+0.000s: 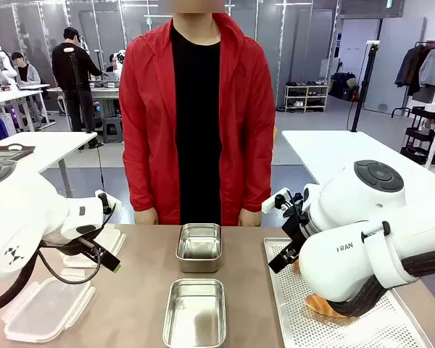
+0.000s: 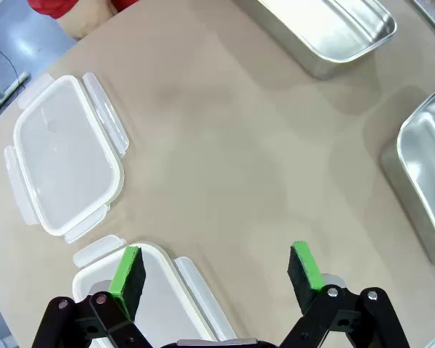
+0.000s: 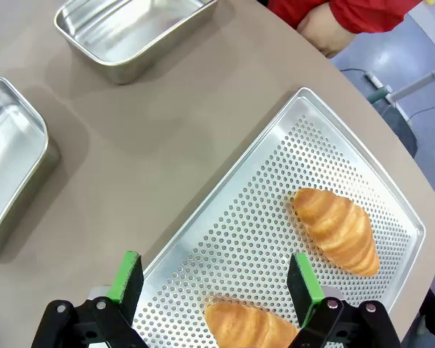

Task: Place the bread into the airtight container.
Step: Pick up a Butter Roll and place it into an empty Airtight Container.

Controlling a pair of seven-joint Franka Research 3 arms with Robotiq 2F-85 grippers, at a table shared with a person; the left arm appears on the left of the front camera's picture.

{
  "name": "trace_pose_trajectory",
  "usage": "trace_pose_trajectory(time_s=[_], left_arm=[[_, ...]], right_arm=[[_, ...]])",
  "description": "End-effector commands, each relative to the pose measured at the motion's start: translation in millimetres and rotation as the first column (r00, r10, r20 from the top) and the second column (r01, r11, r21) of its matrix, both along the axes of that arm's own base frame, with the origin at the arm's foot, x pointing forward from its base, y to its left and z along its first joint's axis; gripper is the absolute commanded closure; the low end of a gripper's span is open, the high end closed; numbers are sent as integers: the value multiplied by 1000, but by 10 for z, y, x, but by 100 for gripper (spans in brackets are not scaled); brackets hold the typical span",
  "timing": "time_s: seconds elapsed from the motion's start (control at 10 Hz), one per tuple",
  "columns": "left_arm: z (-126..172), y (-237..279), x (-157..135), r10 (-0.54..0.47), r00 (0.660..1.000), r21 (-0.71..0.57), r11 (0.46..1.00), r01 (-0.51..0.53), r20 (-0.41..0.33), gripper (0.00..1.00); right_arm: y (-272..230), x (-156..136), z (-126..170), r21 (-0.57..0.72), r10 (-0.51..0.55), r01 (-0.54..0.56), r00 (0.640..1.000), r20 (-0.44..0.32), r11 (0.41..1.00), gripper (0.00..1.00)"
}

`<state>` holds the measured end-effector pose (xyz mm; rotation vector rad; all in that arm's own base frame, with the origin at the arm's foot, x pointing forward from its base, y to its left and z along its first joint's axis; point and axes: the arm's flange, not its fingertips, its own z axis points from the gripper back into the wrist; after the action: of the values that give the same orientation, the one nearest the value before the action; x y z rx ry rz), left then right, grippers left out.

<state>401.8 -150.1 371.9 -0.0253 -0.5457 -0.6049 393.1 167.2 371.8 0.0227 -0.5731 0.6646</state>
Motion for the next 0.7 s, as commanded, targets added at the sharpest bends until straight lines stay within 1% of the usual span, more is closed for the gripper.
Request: trace_pose_trajectory(time_s=[0.0, 0.6], left_arm=[[0, -2, -1, 0, 1000, 0, 1000, 0, 0, 0], [0, -2, -1, 0, 1000, 0, 1000, 0, 0, 0]], right_arm=[[0, 0, 0, 0, 0, 0, 1000, 0, 1000, 0], [0, 0, 0, 0, 0, 0, 1000, 0, 1000, 0]])
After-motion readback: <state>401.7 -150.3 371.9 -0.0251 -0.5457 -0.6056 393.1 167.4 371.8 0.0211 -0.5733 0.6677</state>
